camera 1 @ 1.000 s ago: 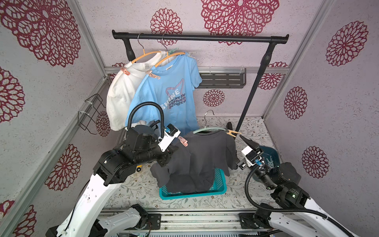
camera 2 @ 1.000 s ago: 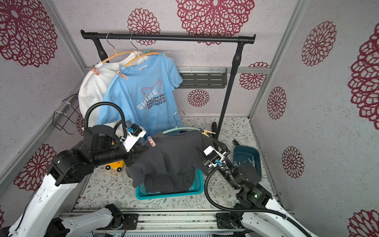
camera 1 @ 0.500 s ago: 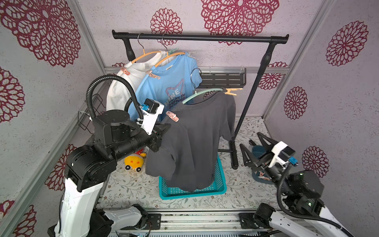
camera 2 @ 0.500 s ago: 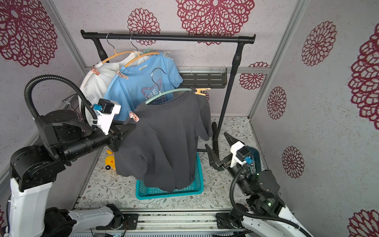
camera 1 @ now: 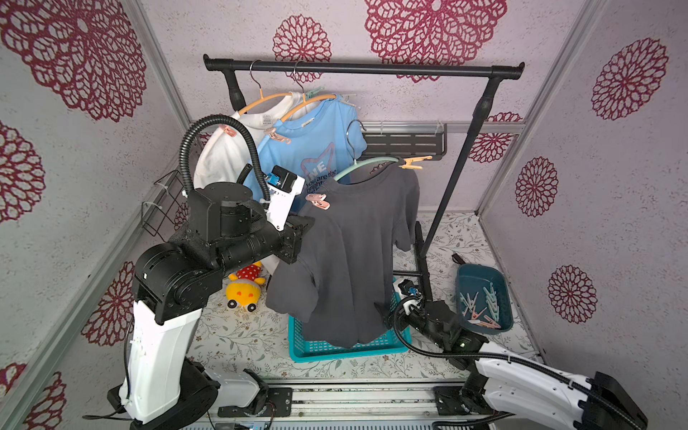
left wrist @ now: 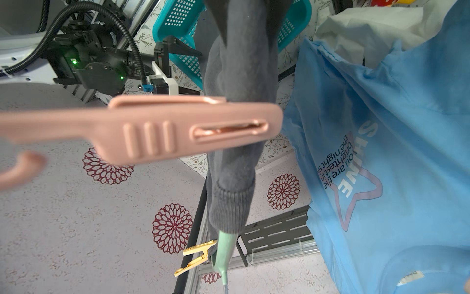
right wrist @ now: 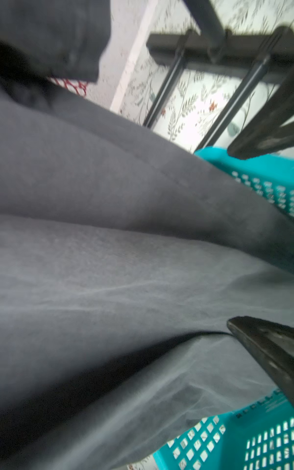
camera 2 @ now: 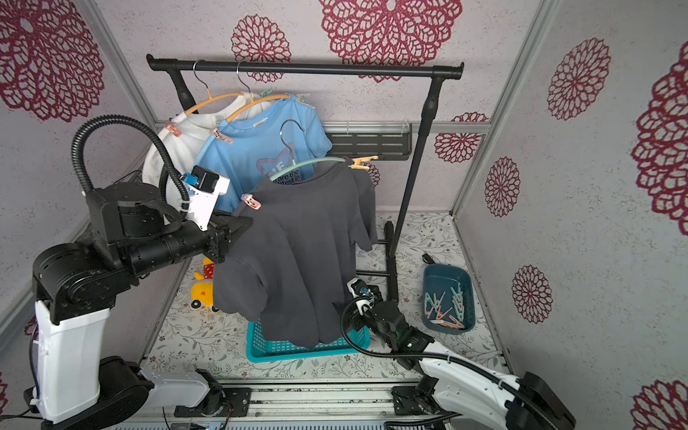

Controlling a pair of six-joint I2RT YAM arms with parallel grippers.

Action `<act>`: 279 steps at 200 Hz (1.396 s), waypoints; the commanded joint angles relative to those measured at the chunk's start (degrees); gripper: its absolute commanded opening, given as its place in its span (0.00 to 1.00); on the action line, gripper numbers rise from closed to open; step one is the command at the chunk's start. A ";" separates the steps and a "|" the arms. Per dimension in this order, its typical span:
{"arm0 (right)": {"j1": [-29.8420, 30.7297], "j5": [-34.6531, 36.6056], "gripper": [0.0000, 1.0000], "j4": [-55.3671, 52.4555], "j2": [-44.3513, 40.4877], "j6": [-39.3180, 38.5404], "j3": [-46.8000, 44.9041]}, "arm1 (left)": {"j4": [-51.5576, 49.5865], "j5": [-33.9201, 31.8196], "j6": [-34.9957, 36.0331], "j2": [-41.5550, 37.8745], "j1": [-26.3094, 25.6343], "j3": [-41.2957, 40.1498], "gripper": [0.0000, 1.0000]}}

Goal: Use clothespins to secure the t-shirt on both sides of the hanger
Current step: Hang the hanger on the clothesline.

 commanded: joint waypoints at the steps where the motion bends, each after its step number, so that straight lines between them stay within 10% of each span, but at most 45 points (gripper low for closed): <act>1: 0.26 -3.08 0.98 11.48 4.67 2.24 3.55 | 6.82 -0.63 -2.93 -0.98 -0.60 1.28 0.00; 38: 1.41 -4.88 0.84 16.36 12.16 2.38 7.70 | 10.20 -0.06 -3.15 -2.23 -1.25 -1.48 0.00; 80: 2.04 -5.87 0.00 20.31 14.11 3.76 11.08 | 13.10 -0.87 -2.80 -2.90 -1.70 -3.94 0.00; 172: -1.11 14.00 0.00 3.24 3.09 -4.73 28.52 | 16.83 -3.83 -0.73 1.78 -1.70 -1.02 0.00; 279: -18.07 12.19 0.00 3.32 14.90 -8.46 48.05 | 21.03 -10.36 1.82 11.42 -1.24 7.95 0.00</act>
